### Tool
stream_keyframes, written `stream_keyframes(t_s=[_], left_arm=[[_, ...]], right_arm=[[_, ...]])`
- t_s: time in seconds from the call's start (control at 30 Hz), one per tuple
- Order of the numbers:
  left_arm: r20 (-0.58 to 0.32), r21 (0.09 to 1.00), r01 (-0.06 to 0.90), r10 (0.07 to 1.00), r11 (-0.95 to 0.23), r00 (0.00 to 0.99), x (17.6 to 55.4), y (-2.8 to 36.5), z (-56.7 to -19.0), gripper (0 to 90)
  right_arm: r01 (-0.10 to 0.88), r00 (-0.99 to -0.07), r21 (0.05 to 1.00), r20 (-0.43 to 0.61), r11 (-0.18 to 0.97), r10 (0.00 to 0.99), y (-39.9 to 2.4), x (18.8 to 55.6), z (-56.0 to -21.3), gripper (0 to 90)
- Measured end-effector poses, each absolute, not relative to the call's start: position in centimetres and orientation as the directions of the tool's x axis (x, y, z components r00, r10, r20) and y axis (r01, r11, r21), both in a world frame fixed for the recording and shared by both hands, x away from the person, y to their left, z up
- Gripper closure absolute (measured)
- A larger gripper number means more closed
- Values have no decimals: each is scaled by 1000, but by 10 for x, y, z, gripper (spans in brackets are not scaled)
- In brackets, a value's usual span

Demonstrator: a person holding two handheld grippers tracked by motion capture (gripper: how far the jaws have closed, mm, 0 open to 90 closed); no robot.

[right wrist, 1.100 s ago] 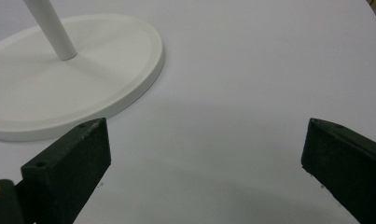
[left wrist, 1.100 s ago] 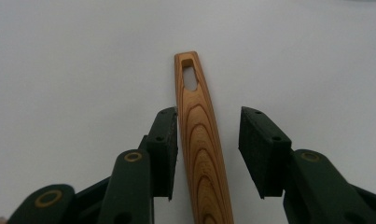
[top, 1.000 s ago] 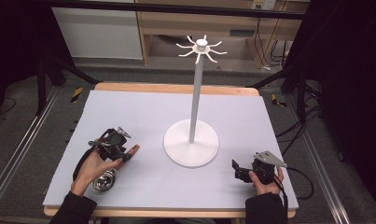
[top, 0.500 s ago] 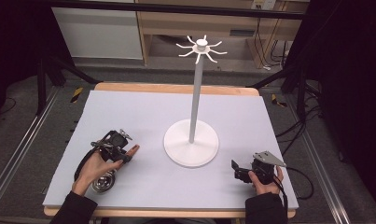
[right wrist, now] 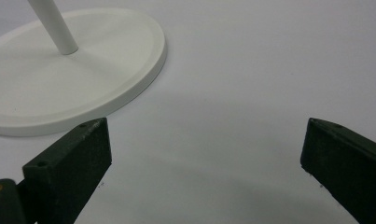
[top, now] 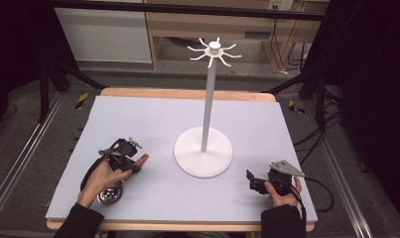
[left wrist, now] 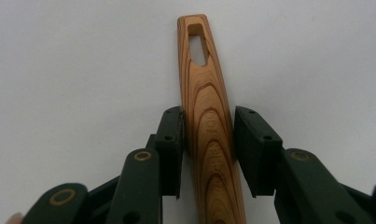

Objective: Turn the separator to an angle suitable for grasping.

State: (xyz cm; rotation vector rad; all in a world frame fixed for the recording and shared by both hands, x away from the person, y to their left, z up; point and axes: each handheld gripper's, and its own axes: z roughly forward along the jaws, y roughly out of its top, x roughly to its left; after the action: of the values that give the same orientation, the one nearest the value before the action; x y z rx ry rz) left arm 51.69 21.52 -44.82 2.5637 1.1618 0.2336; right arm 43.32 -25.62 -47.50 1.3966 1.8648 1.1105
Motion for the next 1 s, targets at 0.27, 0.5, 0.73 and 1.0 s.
stream_keyframes(t_s=[0.27,0.5,0.73,1.0], left_arm=[[13,342,719,768,-605,641,519,214,-448,643],[-5,338,759,806,-556,592,520,214,-447,669],[-24,351,759,805,-549,593,520,217,-447,671],[-52,366,749,791,-552,609,516,225,-441,672]], right_arm=[[497,-303,860,52,112,952,-256,434,-475,23],[503,-309,857,57,112,949,-256,434,-475,24],[505,-314,854,48,124,948,-255,434,-476,25],[506,-315,854,51,122,948,-255,434,-476,27]])
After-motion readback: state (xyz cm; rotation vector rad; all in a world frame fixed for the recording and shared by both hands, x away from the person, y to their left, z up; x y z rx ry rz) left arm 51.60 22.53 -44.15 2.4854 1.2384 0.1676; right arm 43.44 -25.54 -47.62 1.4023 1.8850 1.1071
